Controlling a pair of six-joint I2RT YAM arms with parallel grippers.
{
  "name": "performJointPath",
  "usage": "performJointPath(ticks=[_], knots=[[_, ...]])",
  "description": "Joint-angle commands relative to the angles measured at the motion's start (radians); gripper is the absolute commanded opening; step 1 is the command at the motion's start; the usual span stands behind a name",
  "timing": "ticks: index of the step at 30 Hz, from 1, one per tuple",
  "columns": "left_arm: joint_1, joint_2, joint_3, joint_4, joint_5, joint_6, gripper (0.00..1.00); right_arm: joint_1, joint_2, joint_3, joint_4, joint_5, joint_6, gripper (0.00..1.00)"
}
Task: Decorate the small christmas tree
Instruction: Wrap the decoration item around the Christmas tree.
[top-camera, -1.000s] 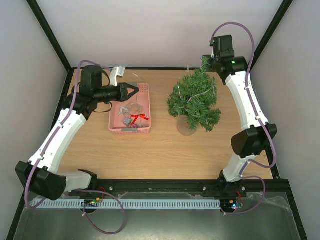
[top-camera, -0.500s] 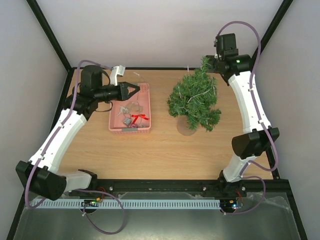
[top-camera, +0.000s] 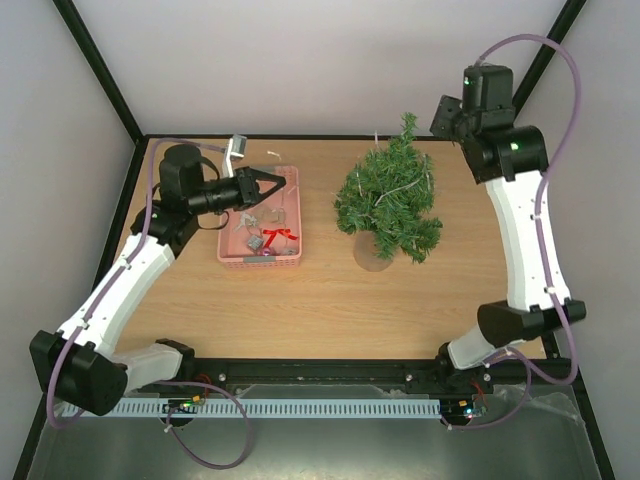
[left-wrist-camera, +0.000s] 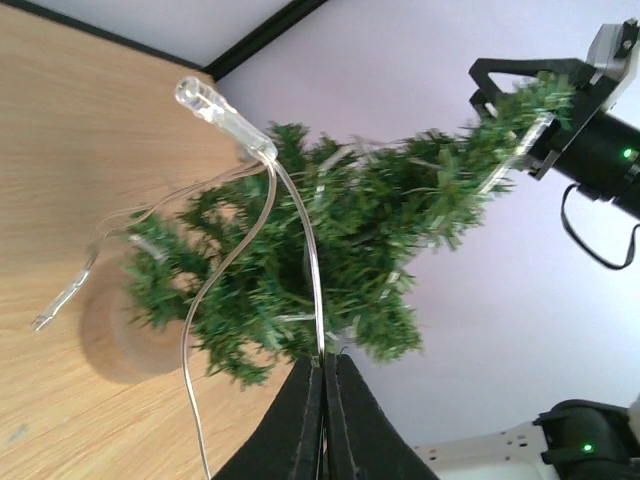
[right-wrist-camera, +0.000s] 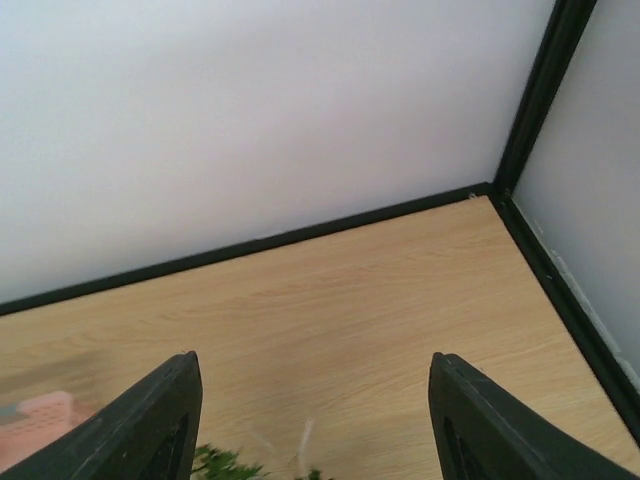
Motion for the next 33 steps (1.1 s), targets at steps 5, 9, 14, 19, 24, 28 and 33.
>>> performJointPath(ticks=[5, 9, 14, 19, 24, 28, 33], knots=[[-0.038, -0.026, 0.034, 0.186, 0.042, -0.149, 0.02, 0.183, -0.234, -0.172, 0.150, -0.034, 0.008, 0.60], [-0.040, -0.024, 0.031, 0.190, 0.033, -0.157, 0.02, 0.296, -0.346, -0.351, 0.277, -0.086, -0.006, 0.58], [-0.040, -0.030, 0.025, 0.192, 0.016, -0.162, 0.02, 0.557, -0.443, -0.562, 0.434, -0.131, -0.061, 0.55], [-0.044, -0.031, 0.011, 0.195, 0.007, -0.166, 0.02, 0.807, -0.548, -0.899, 0.772, -0.084, -0.159, 0.52], [-0.046, -0.036, -0.004, 0.215, 0.004, -0.182, 0.02, 0.910, -0.548, -1.245, 1.189, 0.053, -0.255, 0.43], [-0.047, -0.042, -0.005, 0.211, 0.006, -0.187, 0.02, 0.921, -0.481, -1.381, 1.448, 0.128, -0.274, 0.38], [-0.049, -0.048, -0.013, 0.207, 0.007, -0.187, 0.02, 0.921, -0.328, -1.387, 1.582, 0.174, -0.287, 0.40]])
